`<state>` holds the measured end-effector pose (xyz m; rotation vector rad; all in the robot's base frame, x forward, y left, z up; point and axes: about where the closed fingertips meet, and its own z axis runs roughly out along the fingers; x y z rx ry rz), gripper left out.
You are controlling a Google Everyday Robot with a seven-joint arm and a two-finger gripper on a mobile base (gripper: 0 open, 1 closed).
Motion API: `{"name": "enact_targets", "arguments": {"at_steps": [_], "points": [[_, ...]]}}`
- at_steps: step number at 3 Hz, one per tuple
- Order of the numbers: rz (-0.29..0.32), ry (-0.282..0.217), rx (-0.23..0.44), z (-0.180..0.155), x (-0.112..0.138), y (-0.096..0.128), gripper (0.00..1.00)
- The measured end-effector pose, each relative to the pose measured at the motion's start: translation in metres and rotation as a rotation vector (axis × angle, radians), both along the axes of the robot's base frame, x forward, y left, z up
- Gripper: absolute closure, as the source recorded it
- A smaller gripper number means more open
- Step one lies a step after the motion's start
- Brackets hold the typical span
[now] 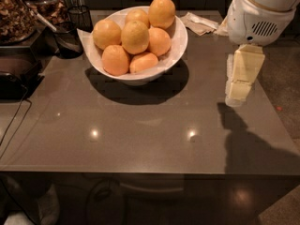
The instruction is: Pick orange from white bowl
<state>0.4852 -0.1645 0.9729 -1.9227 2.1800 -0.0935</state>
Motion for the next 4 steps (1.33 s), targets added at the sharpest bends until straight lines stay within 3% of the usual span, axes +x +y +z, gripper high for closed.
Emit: {"name": "enact_targets", "arguments": {"at_steps": [2,3,4], "points": [[-0.021,0.02,0.068,0.006,0.034,0.03,0.0],[-0.014,-0.007,0.119,0.028,0.078,0.065,0.0],[-0.004,-0.069,0.155,0.045,0.091,0.076,0.0]]}}
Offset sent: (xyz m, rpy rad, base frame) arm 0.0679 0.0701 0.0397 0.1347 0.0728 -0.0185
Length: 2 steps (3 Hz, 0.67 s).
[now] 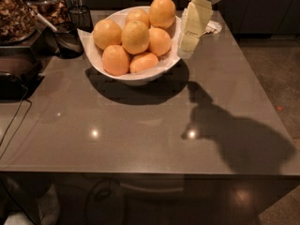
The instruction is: Pick orange from white bowl
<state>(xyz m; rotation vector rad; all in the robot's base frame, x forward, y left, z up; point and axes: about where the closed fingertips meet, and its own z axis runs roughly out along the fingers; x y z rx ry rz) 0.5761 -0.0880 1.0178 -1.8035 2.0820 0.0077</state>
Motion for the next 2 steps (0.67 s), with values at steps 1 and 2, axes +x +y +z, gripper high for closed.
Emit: {"name": "enact_targets", "arguments": {"at_steps": [1,2], "points": [[-0.015,-0.008,0.035,-0.003,0.007,0.004,0.0],[-0.002,0.012,0.053,-0.006,0.023,0.027,0.0]]}}
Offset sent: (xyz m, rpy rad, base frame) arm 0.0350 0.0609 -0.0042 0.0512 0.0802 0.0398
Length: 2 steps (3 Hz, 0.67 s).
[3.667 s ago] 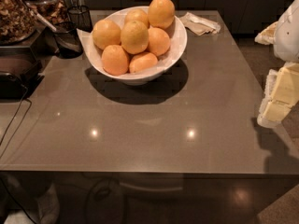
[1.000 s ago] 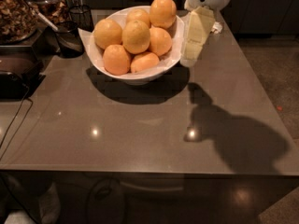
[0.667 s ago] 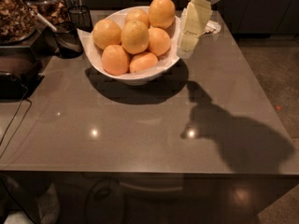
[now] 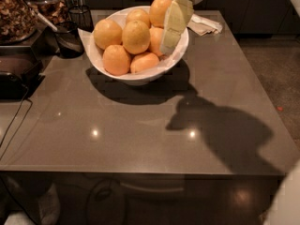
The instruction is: Pick orange from white bowl
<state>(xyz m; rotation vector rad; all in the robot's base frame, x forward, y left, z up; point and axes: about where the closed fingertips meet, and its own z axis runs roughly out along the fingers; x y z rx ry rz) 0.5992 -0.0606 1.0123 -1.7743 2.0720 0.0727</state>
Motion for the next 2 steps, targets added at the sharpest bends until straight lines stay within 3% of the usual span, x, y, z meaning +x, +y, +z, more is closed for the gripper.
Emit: {"name": "enact_targets", "arguments": {"at_steps": [2], "points": [[0.05,0.04,-0.007,-0.009,0.029,0.056,0.0]]}}
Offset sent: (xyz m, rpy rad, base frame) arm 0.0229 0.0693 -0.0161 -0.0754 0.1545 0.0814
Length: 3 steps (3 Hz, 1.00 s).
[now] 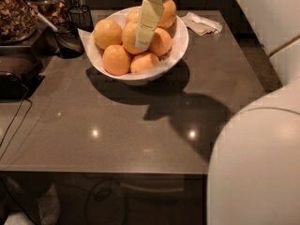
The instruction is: Pick orange from white bowl
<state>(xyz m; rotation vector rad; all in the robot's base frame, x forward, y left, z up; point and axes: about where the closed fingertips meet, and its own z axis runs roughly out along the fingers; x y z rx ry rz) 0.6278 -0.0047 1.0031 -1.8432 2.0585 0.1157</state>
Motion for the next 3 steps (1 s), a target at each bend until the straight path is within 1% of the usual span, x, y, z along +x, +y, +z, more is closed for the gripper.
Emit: {"name": "enact_targets", "arguments": {"at_steps": [1,2,3], "points": [[-0.014,0.012,-0.002,-0.005,0.01,0.015,0.0],[-0.038,0.018,-0.005,-0.008,0.019,0.022,0.05],[-0.056,0.017,-0.012,-0.009,0.027,0.025,0.14]]}}
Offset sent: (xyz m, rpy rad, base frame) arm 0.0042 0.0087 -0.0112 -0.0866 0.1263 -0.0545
